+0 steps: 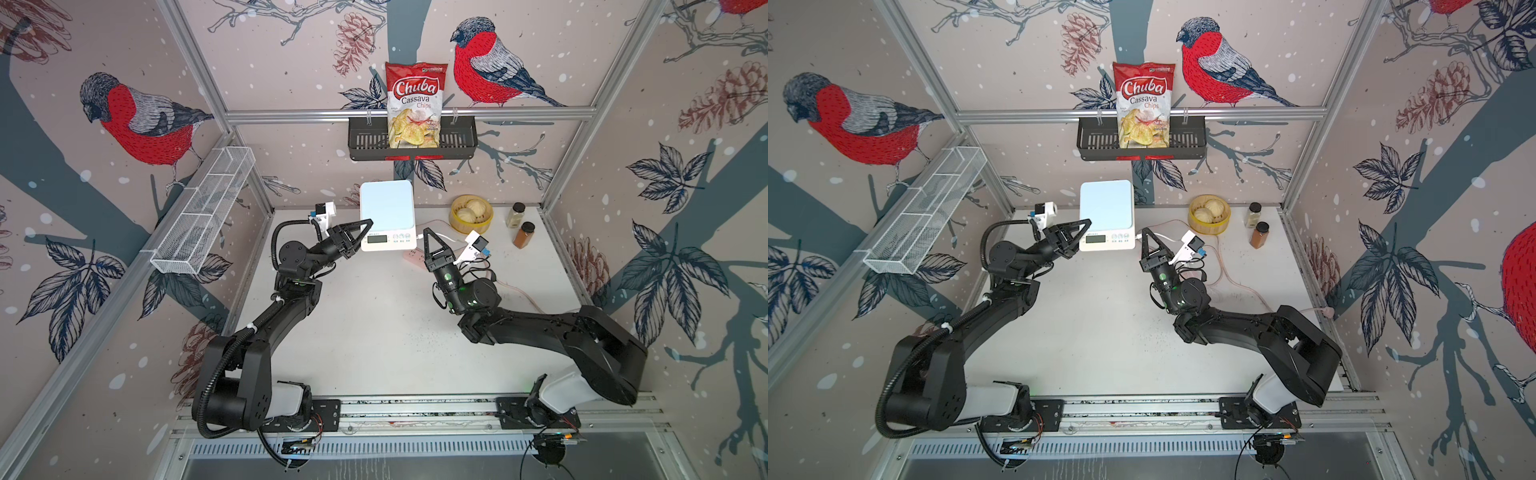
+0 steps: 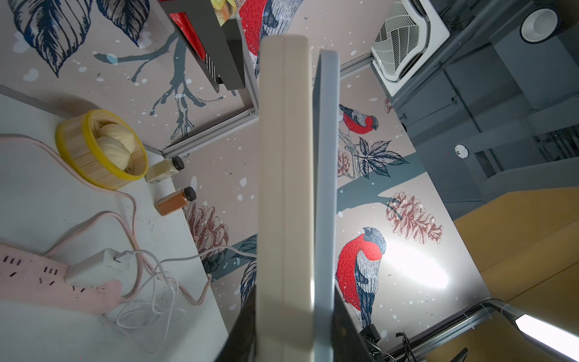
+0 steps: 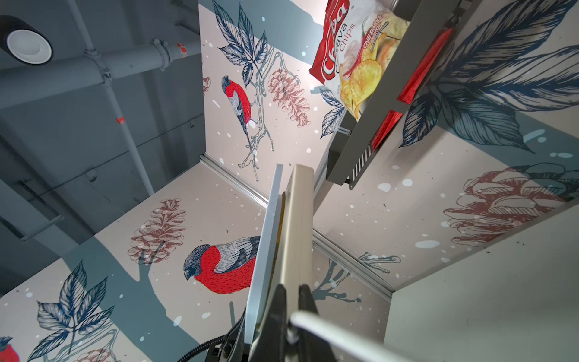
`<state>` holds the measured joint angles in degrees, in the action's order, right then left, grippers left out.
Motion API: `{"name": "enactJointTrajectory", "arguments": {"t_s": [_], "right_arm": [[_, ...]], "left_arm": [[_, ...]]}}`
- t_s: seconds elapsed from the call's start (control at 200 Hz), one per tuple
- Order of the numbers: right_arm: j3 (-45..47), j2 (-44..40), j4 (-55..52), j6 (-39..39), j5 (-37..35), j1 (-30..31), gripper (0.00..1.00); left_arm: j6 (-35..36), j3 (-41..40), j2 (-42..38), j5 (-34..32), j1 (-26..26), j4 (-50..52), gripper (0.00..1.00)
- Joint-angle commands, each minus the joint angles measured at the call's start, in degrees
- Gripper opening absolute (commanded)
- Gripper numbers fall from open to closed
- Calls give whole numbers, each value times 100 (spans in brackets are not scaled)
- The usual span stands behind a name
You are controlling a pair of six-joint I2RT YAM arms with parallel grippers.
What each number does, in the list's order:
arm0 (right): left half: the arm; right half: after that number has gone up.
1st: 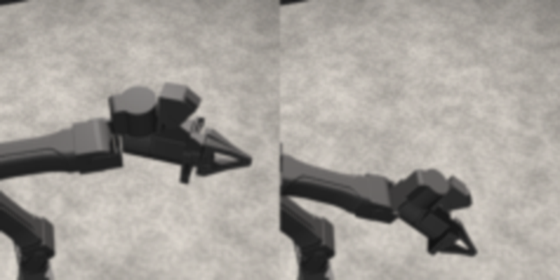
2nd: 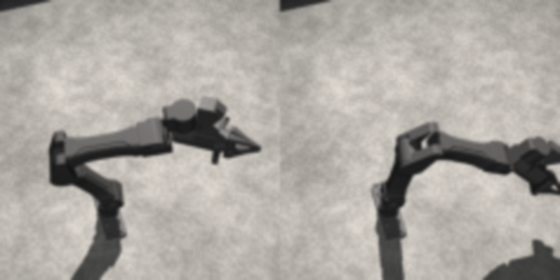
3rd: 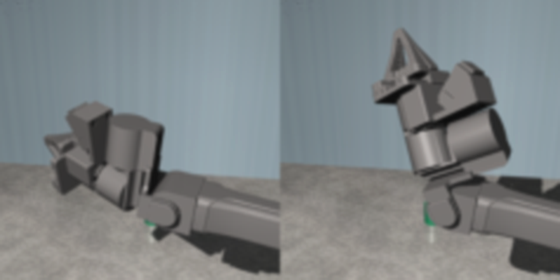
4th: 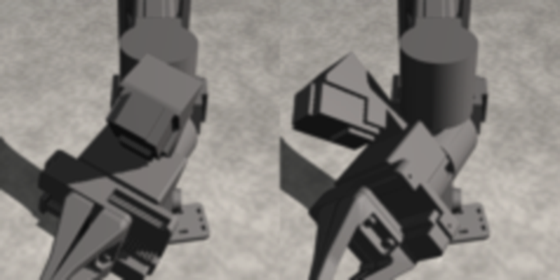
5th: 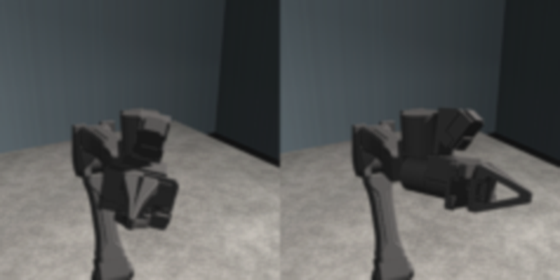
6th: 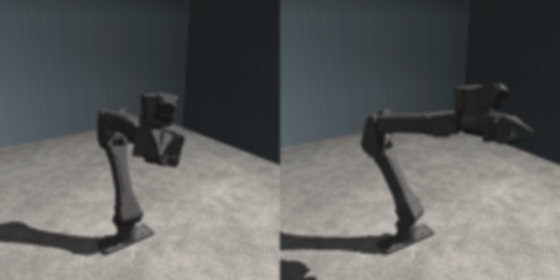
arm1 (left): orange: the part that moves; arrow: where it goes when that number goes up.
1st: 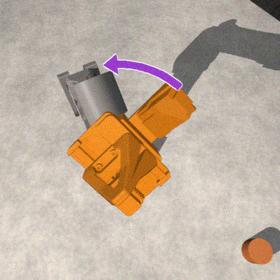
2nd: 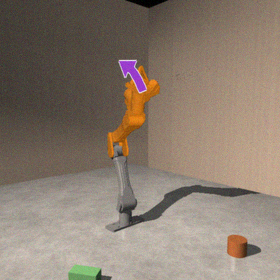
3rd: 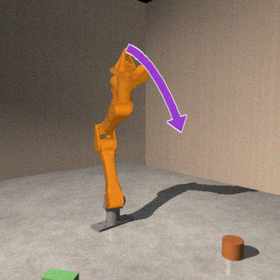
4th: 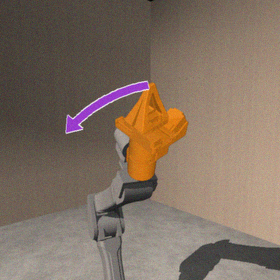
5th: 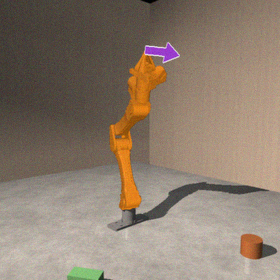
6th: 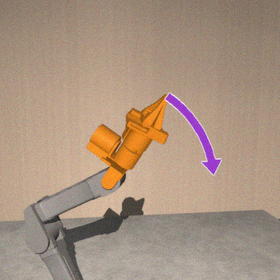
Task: Charge the electronic scale
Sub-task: Insert the charging cable into the electronic scale.
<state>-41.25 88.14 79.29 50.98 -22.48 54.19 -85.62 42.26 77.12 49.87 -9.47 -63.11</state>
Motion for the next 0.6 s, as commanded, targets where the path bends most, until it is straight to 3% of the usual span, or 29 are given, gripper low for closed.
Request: {"name": "enactJointTrajectory", "arguments": {"t_s": [0.0,0.135,0.385,0.595], "right_arm": [[-151,201,-319,-164,42,33,0],[-344,419,-339,-165,153,80,0],[-173,692,181,-220,-333,280,0],[-376,925,243,-496,-143,381,0]], "left_arm": [[-139,-94,-122,-2,-106,-539,0],[-206,-224,-203,-149,-138,-544,0],[-227,-511,-536,-644,-151,-319,0],[-223,-502,-619,-721,-204,-241,0]]}}
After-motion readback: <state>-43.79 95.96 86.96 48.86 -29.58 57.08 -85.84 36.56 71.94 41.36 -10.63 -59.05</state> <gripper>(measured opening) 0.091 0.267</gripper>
